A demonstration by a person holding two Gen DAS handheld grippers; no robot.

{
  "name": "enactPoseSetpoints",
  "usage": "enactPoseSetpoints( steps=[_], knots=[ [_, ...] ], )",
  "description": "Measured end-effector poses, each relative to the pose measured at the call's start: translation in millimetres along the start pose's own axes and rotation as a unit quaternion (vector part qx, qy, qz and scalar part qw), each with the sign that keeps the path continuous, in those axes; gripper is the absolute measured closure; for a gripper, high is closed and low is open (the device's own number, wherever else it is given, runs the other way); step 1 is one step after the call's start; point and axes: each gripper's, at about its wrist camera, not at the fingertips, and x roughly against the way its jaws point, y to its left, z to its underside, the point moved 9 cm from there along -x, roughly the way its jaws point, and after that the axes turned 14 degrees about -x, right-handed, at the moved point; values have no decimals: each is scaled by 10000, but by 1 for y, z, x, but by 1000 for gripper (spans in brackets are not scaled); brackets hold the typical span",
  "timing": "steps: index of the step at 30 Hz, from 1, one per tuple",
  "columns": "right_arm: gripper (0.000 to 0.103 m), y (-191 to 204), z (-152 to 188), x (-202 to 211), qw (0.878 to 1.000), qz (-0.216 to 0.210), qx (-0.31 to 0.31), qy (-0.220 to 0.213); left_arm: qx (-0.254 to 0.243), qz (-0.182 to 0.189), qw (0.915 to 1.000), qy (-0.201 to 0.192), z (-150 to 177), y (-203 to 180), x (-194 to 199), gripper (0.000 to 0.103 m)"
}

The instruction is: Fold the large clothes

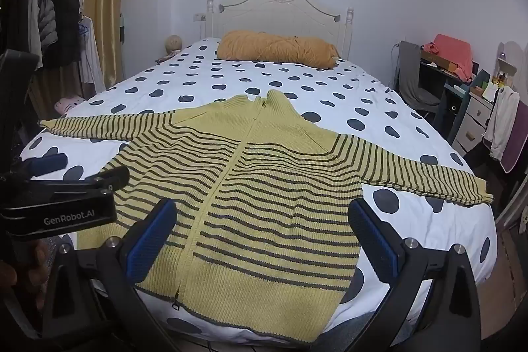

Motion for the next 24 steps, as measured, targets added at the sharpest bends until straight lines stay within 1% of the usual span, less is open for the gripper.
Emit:
enactPoseSetpoints(
  steps=[1, 2, 4, 6, 10, 15, 24],
  knots=[
    [0, 0, 0, -1, 10000, 12, 6, 34, -61, -130, 9999, -49, -2, 0, 1, 0],
    [0, 0, 0, -1, 10000, 20, 6, 41, -46, -205, 9995, -214, 0, -1, 6, 0],
    [0, 1, -1, -1, 10000, 20, 16, 57, 21, -217, 9992, -334, 5, -3, 12, 0],
    [0, 3, -2, 0, 10000, 15, 17, 41, 103, -88, 9997, -197, 3, 7, 12, 0],
    [0, 3, -3, -1, 10000, 24, -9, -5, 26, -99, 9999, -107, 3, 6, 12, 0],
    [0, 1, -3, -3, 9998, 164, -44, 82, 6, -49, 10000, -54, 6, 4, 13, 0],
    [0, 0, 0, -4, 9998, 150, -45, 129, 45, 2, 10000, -11, 7, 4, 12, 0]
  ],
)
